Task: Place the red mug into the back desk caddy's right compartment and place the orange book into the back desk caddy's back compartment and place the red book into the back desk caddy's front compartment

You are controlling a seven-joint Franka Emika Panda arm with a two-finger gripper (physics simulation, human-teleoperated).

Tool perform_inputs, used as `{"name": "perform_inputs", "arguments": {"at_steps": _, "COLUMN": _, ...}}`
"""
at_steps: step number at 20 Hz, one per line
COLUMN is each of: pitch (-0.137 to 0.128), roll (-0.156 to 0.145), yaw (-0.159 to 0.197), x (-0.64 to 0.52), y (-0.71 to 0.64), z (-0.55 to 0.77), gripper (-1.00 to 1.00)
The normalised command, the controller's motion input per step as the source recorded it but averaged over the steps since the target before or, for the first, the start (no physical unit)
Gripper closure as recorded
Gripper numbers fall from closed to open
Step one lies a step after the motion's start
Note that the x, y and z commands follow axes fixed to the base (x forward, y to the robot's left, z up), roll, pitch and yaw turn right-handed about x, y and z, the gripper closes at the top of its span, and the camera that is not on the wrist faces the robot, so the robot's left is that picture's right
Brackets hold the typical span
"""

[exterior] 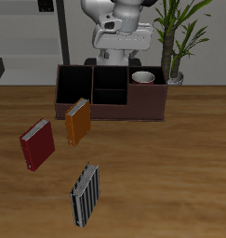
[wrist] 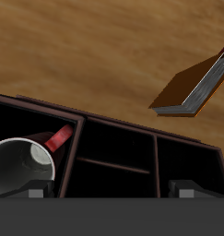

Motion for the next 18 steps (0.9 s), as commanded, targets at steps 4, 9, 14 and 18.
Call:
{"name": "perform_inputs", "arguments": {"at_steps": 4, "pitch": -0.031, "roll": -0.004, "yaw": -0.149, "x": 0.25, "y": -0.85, "z": 0.30, "gripper": -1.00}}
{"name": "perform_inputs", "arguments": {"at_steps": 9, "pitch": -0.012, "roll": -0.015, "yaw": -0.100, "x": 0.17, "y": -0.52, "z": 0.18, "gripper": -1.00}}
{"name": "perform_inputs", "arguments": {"at_steps": 14, "pitch": -0.012, "roll": -0.005, "yaw": -0.026, "x": 0.21, "y": -0.36, "z": 0.12, "gripper": -1.00}}
{"name": "perform_inputs", "arguments": {"at_steps": 18, "pitch": 0.023, "roll": 0.074, "yaw": 0.008, "x": 0.30, "y": -0.15, "z": 0.01, "gripper": -1.00}}
